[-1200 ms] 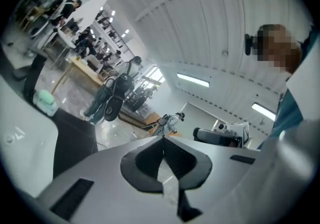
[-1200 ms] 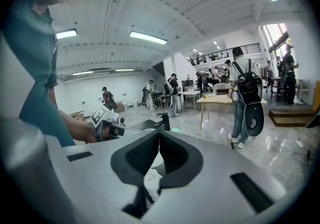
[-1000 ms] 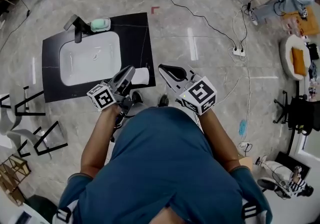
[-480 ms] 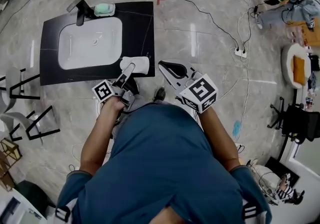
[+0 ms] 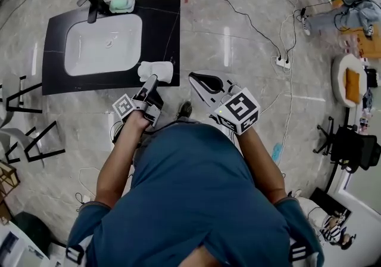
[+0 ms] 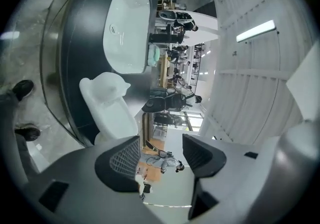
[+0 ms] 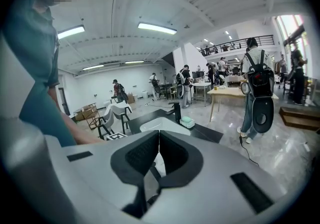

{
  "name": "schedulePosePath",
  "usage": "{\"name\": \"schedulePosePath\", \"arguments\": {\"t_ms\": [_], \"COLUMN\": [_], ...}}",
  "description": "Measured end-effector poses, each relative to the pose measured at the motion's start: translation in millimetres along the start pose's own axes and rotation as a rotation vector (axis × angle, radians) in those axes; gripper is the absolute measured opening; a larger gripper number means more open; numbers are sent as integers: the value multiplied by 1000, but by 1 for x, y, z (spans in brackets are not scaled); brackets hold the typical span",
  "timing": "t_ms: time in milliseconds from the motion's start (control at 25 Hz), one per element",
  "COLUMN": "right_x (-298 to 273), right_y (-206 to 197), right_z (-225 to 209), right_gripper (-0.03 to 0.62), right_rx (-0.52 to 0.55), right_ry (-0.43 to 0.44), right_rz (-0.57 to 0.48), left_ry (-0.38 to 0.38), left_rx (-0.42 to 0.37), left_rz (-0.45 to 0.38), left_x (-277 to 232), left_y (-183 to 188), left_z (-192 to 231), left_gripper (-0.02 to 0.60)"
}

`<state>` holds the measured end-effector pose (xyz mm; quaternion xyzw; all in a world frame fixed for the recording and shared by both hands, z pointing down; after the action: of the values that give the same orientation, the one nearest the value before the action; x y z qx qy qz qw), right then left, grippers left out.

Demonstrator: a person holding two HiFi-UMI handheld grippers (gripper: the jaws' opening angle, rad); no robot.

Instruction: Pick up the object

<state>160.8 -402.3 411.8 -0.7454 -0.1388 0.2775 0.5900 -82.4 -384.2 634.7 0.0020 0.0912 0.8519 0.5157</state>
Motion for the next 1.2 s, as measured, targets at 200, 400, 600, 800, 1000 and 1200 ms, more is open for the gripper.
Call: {"name": "schedulePosePath", "arguments": {"t_ms": [200,400,600,800,1000,1200], "right_x": [3,4,1,-2,-5,-6], "right_y": [-1,-4,-8,-14,-19,-22], "right_z": [1,2,6,9,12,12], "right_gripper": [15,15,15,15,15,15], "right_rx": [7,8,7,3,-1,-4], "right_ry": [6,13,30,45,56,56], "right_rz": [13,29,43,61,76,88], "left_ry": [44,72,95,123,107,82], "left_rx": [27,39,50,65,83,114], "left_rz": [-39,-53,-73,-82,-101,-126], "left_x": [0,1,4,4,0,-4], "left_y": [1,1,4,7,10,12], "left_z": [17,32,48,64,73,78], "left_gripper": [285,291,295,295,295,295]}}
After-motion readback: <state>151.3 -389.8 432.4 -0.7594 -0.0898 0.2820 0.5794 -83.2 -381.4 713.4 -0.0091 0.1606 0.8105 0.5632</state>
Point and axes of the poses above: the fingertips, and each gripper's own axes: x backward along the fingers, z to its left, y out of its top, the point moved 10 cm from there along x, backward along the fingers, and after that the axes turned 9 degrees about -z, right-handed, at the moved point
